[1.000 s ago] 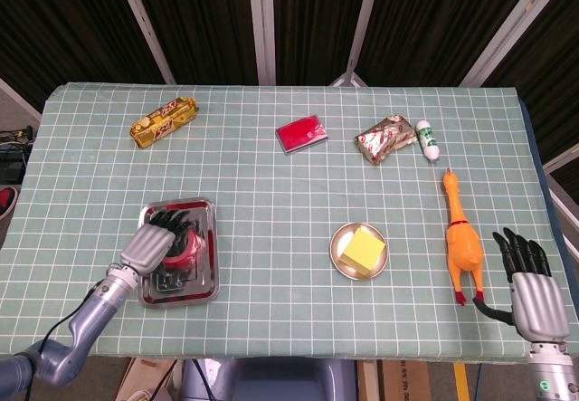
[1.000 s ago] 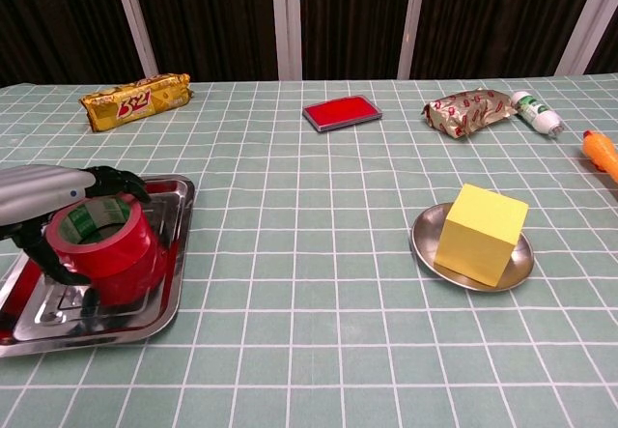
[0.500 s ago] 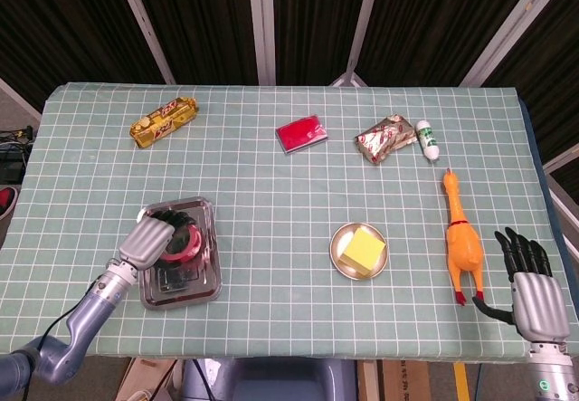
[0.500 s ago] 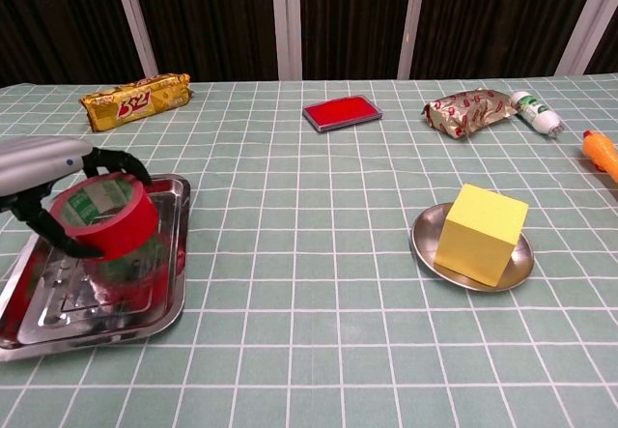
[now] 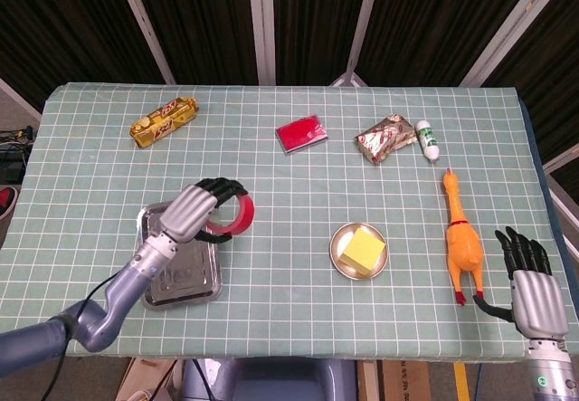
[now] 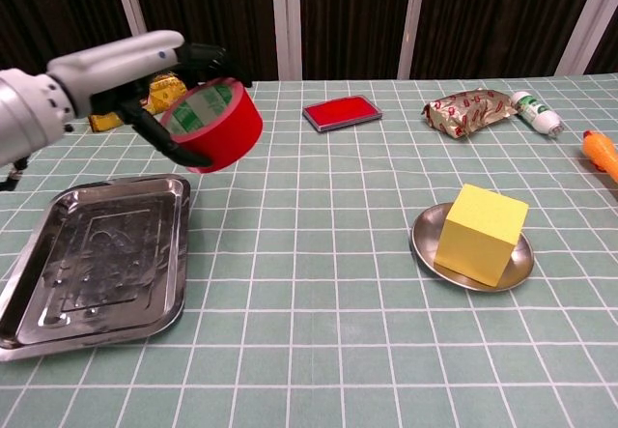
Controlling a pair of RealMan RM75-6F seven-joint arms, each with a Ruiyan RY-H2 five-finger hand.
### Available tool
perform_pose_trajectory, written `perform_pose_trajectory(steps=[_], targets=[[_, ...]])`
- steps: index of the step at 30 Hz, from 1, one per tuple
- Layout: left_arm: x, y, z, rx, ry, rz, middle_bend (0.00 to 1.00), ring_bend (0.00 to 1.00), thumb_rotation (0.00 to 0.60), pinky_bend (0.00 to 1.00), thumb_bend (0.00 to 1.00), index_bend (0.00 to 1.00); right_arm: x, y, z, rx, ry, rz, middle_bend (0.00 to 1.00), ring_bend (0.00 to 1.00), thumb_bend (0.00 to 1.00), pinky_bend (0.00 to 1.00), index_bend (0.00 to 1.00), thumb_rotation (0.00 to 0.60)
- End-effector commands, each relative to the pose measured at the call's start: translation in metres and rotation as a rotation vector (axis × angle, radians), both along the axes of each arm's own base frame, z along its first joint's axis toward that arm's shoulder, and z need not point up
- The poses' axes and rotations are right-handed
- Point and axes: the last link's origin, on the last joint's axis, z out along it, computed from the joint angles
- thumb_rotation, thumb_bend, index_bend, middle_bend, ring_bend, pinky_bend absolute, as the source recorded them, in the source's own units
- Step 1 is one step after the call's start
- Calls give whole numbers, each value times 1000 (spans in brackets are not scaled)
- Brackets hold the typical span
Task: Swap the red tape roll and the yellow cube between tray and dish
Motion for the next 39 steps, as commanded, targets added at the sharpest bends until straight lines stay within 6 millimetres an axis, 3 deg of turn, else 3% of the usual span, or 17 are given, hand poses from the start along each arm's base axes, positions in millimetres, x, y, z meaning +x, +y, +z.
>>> perform_pose_trajectory(steps=[1,4,7,9,16,19,22,26,28,30,32,33,36,39], targets=[[23,24,-30,7,61,0,315,300,600,413,511,336,0,0,-1,-2,6,-2,0,0,98,0,0,600],[30,32,-48,-11,89,20,269,241,600,368,477,335,0,0,-1,-3,9,-3,0,0,99,0,0,600],[31,38,-63,-43,127,53,167,99,600,235,402,322,1,1,-2,-1,4,-5,0,0,98,0,0,600],[32,40,-71,-86,151,77,75,11,600,121,299,283,1,1,-2,1,-3,-7,0,0,98,0,0,600],[40,38,-81,-131,175,97,0,0,600,4,101,227,0,2,0,5,-11,-14,0,0,98,0,0,600],[49,31,-66,-93,120,74,0,0,600,0,59,217,1,3,2,2,-13,-10,0,0,99,0,0,600],[56,21,-33,-10,59,40,0,0,600,0,16,187,0,3,3,3,-16,-7,0,0,98,0,0,600],[44,1,19,153,124,2,0,0,600,0,0,163,0,2,2,16,-17,-3,0,0,99,0,0,600],[30,-19,42,190,146,12,0,0,600,0,0,161,1,2,0,26,-18,5,0,0,99,0,0,600],[4,-44,71,237,170,46,0,0,600,1,0,161,3,0,-5,54,-32,19,0,0,98,0,0,600],[-29,-67,95,287,192,107,0,0,600,5,0,161,7,-2,-13,104,-60,41,0,0,98,0,0,600],[-59,-83,111,325,212,177,0,0,600,6,0,161,10,-4,-21,151,-90,59,0,0,98,0,0,600],[-112,-110,130,361,209,308,0,0,600,9,0,161,25,-14,-38,260,-138,130,0,0,98,0,0,600],[-144,-125,138,354,160,349,0,0,600,8,0,161,47,-30,-51,351,-159,206,0,0,98,0,0,600]])
